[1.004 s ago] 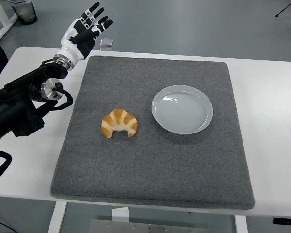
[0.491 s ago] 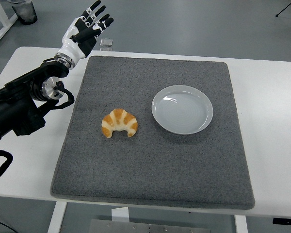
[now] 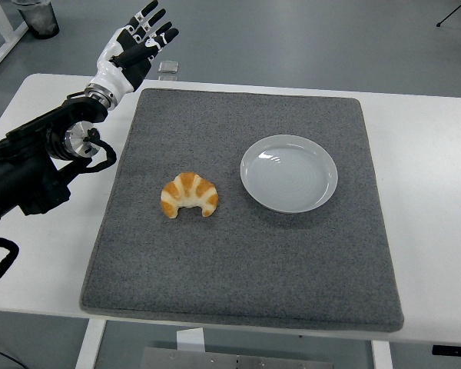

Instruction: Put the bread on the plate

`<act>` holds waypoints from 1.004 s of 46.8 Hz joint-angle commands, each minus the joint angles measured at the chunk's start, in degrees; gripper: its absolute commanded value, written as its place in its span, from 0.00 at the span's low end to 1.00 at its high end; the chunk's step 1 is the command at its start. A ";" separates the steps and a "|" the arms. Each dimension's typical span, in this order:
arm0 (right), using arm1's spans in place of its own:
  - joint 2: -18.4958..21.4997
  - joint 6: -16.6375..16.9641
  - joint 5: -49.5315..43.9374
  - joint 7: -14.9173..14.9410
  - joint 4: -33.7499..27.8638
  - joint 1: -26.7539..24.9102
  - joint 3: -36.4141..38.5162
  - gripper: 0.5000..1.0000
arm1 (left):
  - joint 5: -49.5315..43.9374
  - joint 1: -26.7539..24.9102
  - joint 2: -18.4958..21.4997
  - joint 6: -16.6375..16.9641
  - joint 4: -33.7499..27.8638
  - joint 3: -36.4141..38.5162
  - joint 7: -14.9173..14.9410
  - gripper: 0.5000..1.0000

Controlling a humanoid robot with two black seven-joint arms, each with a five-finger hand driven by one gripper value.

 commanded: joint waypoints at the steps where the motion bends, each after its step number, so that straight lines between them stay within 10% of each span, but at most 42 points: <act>1: 0.00 0.09 0.02 0.00 0.05 0.09 0.08 0.91 | 0.00 -0.06 0.08 0.19 0.00 0.01 0.00 0.98; 14: 0.00 0.18 0.10 0.00 0.05 0.09 0.08 0.90 | -0.09 -0.15 1.40 1.25 -3.42 0.18 0.35 0.98; 24: 0.00 0.18 0.10 0.00 0.05 0.09 0.08 0.90 | -0.09 -2.86 10.01 7.66 -18.00 2.29 1.40 0.98; 47: 0.00 0.18 0.10 0.00 0.14 0.09 0.17 0.90 | 0.18 -26.85 25.13 12.32 -35.58 34.61 1.76 0.98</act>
